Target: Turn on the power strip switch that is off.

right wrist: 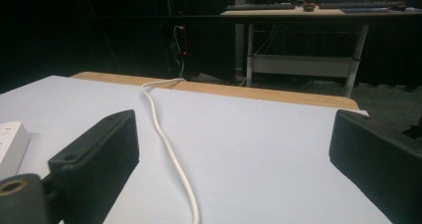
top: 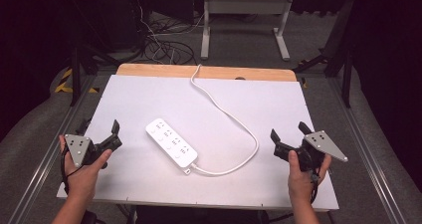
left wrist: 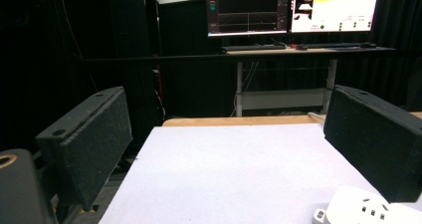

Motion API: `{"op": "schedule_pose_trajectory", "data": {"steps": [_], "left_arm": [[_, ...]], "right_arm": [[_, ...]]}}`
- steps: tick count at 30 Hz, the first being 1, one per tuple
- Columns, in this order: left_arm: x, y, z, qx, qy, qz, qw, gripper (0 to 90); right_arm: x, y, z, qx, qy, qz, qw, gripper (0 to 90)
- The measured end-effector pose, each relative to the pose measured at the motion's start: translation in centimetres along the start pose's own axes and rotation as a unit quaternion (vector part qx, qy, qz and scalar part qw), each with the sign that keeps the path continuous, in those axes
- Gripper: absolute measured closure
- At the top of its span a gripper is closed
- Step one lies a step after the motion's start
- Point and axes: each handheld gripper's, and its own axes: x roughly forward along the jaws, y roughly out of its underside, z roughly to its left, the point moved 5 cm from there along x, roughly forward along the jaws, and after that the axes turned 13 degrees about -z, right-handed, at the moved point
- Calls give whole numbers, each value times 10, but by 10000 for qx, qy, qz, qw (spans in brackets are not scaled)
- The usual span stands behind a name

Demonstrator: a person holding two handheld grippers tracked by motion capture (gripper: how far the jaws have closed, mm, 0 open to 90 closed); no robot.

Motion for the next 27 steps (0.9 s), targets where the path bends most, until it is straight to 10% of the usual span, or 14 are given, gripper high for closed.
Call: {"op": "schedule_pose_trajectory", "data": {"steps": [27], "left_arm": [[1,2,-1,-89,34,34,9999,24]], "right_arm": [[2,1,-1,-89,-11,37,10000,56]]}}
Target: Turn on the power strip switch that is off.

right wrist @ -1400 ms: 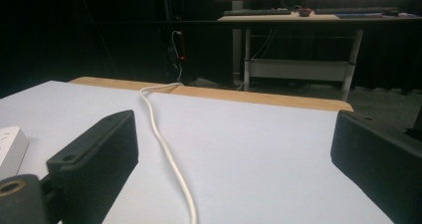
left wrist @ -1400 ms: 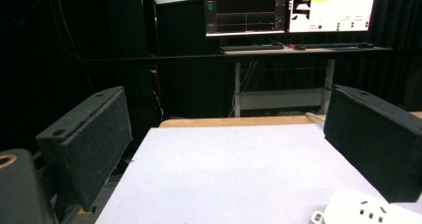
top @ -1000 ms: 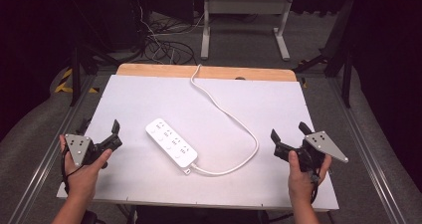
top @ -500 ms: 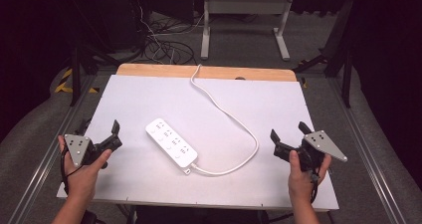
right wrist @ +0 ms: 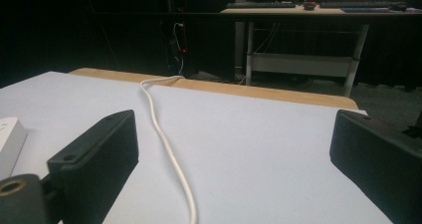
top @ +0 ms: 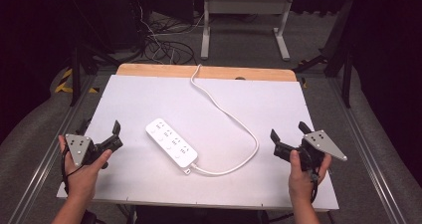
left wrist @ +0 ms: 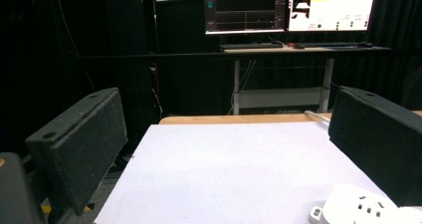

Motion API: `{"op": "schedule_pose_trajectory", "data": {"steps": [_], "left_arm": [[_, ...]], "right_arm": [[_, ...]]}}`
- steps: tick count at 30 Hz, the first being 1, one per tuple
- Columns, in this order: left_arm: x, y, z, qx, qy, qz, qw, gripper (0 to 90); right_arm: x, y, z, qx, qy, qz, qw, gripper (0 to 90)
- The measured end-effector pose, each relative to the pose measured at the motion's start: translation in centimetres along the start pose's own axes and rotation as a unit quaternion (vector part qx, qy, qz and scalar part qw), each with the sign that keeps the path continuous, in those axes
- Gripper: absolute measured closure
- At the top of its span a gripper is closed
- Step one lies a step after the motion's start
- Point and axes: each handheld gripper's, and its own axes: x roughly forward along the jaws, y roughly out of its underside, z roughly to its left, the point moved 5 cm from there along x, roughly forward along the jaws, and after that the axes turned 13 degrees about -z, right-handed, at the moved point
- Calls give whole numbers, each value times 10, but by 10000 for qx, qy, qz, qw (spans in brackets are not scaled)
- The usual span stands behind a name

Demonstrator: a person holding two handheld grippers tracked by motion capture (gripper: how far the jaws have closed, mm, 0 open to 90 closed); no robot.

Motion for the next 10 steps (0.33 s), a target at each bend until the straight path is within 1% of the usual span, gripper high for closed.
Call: {"op": "schedule_pose_trajectory", "data": {"steps": [10], "left_arm": [[-2,0,2,52,12,16,10000,30]], "right_arm": [[3,1,1,-5,-54,20,10000,57]]}}
